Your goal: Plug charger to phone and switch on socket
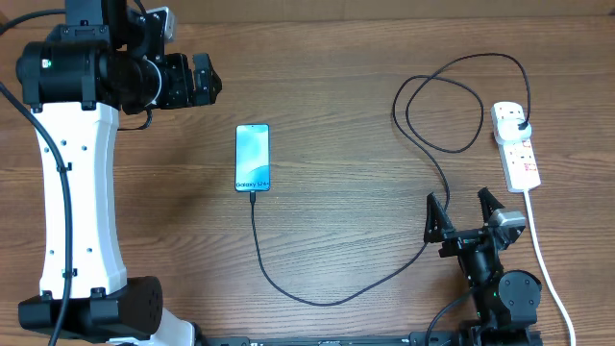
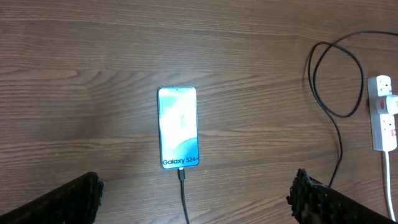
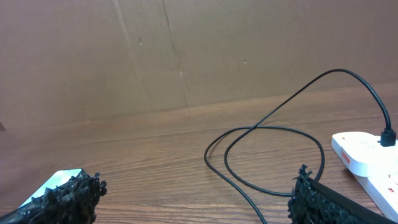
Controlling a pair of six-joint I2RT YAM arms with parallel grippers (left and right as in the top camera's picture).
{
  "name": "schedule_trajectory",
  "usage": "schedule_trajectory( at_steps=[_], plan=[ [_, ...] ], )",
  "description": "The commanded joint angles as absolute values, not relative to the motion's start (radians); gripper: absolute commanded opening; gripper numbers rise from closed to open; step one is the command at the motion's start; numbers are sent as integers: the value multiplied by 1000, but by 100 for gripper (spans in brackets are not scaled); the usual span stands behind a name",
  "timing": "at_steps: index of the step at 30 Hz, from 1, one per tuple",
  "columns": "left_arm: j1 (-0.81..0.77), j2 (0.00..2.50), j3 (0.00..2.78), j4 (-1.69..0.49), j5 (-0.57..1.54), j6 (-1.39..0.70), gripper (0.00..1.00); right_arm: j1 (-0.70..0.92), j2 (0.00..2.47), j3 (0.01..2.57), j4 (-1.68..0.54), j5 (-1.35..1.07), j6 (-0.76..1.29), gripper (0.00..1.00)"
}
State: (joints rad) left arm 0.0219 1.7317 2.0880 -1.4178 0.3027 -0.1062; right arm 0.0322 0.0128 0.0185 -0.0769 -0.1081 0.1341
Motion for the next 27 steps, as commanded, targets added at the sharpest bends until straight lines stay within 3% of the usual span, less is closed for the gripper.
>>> schedule_trajectory(
  at_steps=[1, 18, 27],
  plan=[
    [24, 1722, 2097, -1417, 304, -112, 100, 26, 3, 8, -73, -114, 133, 100],
    [17, 1583, 2082, -1420, 303, -111, 100, 26, 3, 8, -73, -114, 133, 100],
    [17, 1305, 1781, -1324, 218, -109, 99, 26, 3, 8, -73, -114, 133, 100]
  ],
)
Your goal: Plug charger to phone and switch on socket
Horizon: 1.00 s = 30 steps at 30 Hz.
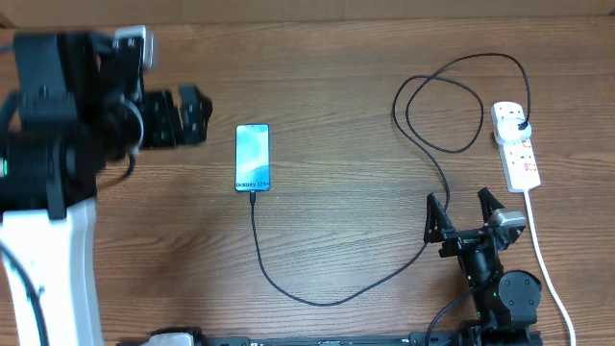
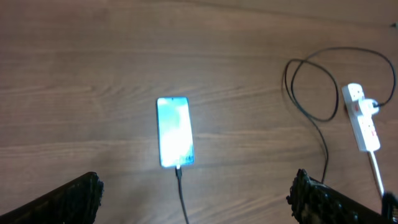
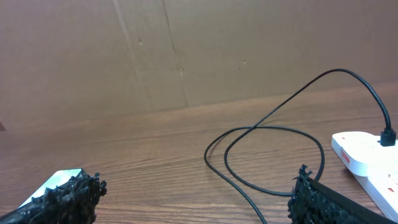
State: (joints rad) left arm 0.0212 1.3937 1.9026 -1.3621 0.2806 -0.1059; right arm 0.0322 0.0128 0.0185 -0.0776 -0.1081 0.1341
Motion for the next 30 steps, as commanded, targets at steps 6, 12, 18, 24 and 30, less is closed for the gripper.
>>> schedule_trajectory(
  at_steps=[6, 12, 18, 24, 30],
  plan=[
    [20, 1093, 1533, -1229, 124, -108, 100, 26, 3, 8, -73, -114, 133, 100],
    [28, 860, 1340, -1201, 14, -108, 100, 26, 3, 8, -73, -114, 133, 100],
    [30, 668, 1132, -1041, 4, -109, 100, 26, 3, 8, -73, -114, 133, 100],
    [30, 475, 833, -750, 40, -110, 100, 26, 3, 8, -73, -114, 133, 100],
    [30, 290, 506, -419, 101, -112, 100, 26, 3, 8, -73, -114, 133, 100]
  ],
)
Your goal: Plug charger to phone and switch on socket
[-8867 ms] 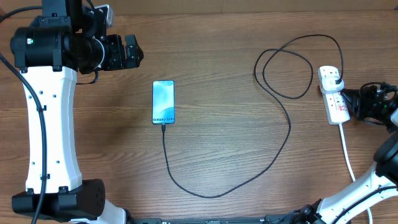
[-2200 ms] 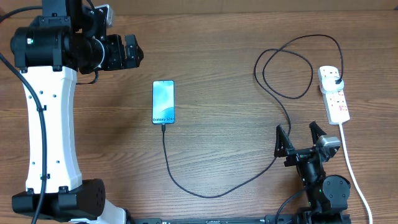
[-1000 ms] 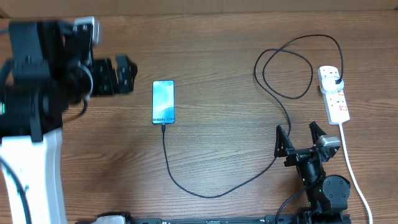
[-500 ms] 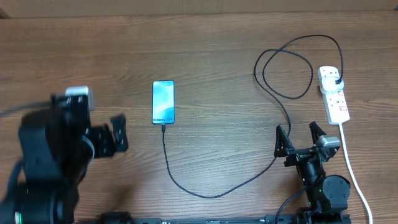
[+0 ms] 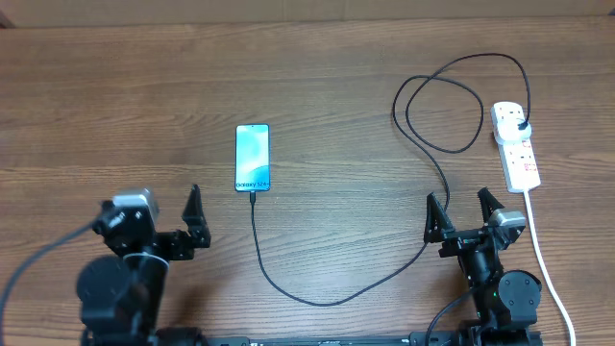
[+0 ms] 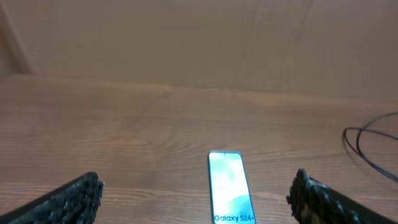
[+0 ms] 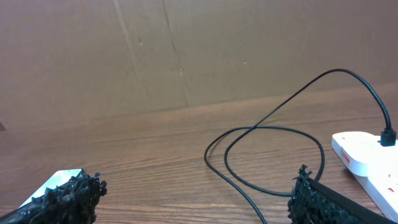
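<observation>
The phone (image 5: 253, 158) lies face up mid-table with its screen lit, showing "Galaxy S24+"; in the left wrist view the phone (image 6: 229, 186) sits ahead between the fingers. A black cable (image 5: 288, 284) is plugged into the phone's near end, loops across the table and ends at a plug in the white power strip (image 5: 516, 146). My left gripper (image 5: 168, 229) is low at the near left edge, open and empty, its fingers (image 6: 69, 199) wide apart. My right gripper (image 5: 462, 213) is open and empty near the front right, with the cable loop (image 7: 273, 162) and the strip (image 7: 364, 155) ahead of it.
The wooden table (image 5: 115, 106) runs the whole view. A brown cardboard wall (image 7: 186, 50) stands behind it. The strip's white lead (image 5: 548, 279) trails toward the near right edge beside the right arm.
My left arm was raised over the far left of the table, looking down on the phone. Now it sits folded low at the near left edge, gripper still open. The right arm has not moved.
At first my left gripper hung open over the far left, left of the phone, with the cable in the phone's port. Then its view of the phone was from farther off. Now it rests low at the front. Phone, cable, strip and right arm stayed put.
</observation>
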Controlling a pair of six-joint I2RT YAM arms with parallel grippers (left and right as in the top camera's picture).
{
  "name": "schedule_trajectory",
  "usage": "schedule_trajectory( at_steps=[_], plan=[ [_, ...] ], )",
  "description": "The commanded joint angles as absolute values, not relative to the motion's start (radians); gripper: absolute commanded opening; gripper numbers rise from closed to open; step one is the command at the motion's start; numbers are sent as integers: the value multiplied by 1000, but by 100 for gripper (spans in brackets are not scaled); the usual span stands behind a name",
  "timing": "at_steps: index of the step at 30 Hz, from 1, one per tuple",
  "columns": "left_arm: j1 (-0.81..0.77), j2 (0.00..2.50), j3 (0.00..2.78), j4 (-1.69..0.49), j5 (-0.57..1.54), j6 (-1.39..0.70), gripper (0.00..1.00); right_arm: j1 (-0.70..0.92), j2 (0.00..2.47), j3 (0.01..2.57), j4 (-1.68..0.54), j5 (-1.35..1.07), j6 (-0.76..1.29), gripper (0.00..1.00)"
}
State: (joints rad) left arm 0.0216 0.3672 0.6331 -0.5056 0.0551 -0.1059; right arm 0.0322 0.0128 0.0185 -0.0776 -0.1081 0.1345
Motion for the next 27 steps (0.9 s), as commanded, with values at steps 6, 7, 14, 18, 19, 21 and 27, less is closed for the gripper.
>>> schedule_trajectory(
  at_steps=[6, 7, 14, 18, 19, 21, 27],
  plan=[
    [30, 164, 268, -170, 123, -112, 100, 26, 3, 8, -73, -114, 133, 100],
    [30, 149, 241, -141, 123, -112, 99, 26, 3, 8, -73, -114, 133, 100],
    [30, 48, 67, 39, 118, -111, 100, 26, 3, 8, -73, -114, 133, 100],
    [30, 8, 14, 77, 84, -110, 100, 26, 3, 8, -73, -114, 133, 100],
    [30, 2, 4, 84, 72, -110, 100, 26, 3, 8, -73, -114, 133, 100],
    [33, 3, 5, 79, 59, -100, 100, 26, 3, 8, -73, -114, 133, 100],
    [33, 3, 4, 29, 15, -100, 100, 26, 3, 8, -73, -114, 133, 100]
  ],
)
